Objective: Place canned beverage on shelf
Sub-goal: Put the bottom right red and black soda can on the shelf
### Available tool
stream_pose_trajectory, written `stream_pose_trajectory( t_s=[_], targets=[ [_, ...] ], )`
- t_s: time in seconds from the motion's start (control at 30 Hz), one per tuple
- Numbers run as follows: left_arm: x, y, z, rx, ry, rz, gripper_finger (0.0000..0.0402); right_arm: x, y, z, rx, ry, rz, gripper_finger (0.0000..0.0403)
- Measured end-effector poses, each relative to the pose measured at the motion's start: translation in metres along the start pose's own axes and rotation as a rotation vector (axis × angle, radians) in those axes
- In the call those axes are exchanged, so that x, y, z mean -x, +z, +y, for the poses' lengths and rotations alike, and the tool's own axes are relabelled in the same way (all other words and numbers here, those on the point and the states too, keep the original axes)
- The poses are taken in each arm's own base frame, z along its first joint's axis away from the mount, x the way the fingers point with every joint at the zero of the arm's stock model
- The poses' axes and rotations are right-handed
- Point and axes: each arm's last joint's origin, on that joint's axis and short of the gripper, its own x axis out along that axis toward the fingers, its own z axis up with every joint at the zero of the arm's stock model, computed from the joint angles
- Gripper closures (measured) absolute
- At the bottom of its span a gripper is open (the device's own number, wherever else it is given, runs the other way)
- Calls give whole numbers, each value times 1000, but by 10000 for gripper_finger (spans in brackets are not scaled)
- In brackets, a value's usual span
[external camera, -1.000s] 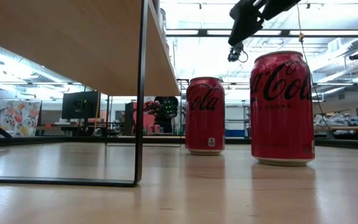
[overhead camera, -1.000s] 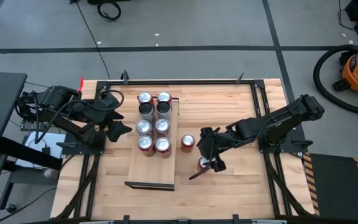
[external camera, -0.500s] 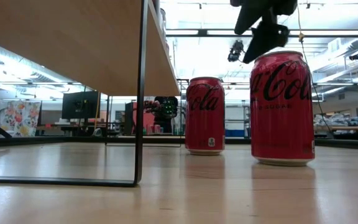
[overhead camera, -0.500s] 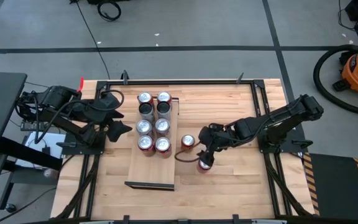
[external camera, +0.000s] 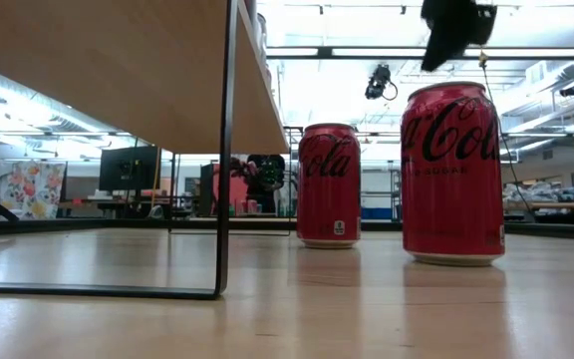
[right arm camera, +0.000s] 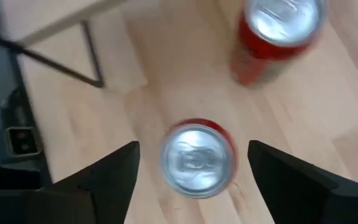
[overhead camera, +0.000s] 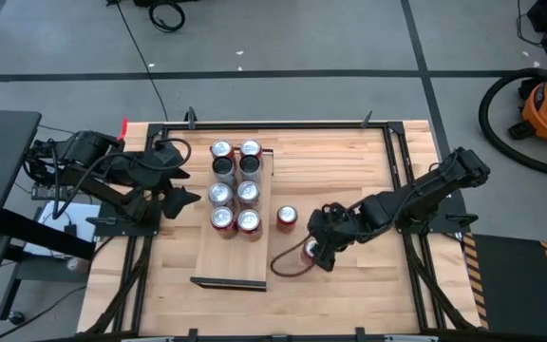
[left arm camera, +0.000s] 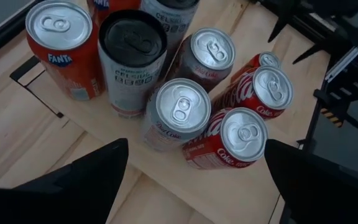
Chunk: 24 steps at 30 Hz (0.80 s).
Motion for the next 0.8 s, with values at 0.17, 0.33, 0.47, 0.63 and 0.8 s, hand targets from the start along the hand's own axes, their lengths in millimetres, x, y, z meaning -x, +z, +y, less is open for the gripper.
stream_pose_trajectory(
  t_s=[0.17, 0.33, 0.47, 0.63, 0.8],
  targets=[
    [0, -1, 0, -4, -5, 10, 13, -3, -2, 9, 59, -61, 25, 96],
    [0, -1, 0, -4, -6, 11, 13, -10, -7, 7, -3, -138, 113, 96],
    [0, -1, 0, -2, -19, 24, 13, -11, -11, 11, 18, -115, 138, 96],
    [0, -1, 0, -2, -20, 25, 13, -9, -19, 14, 115, -147, 126, 96],
    [0, -1, 0, 5, -21, 25, 13, -19, -28, 8, 214, -178, 157, 96]
  ],
)
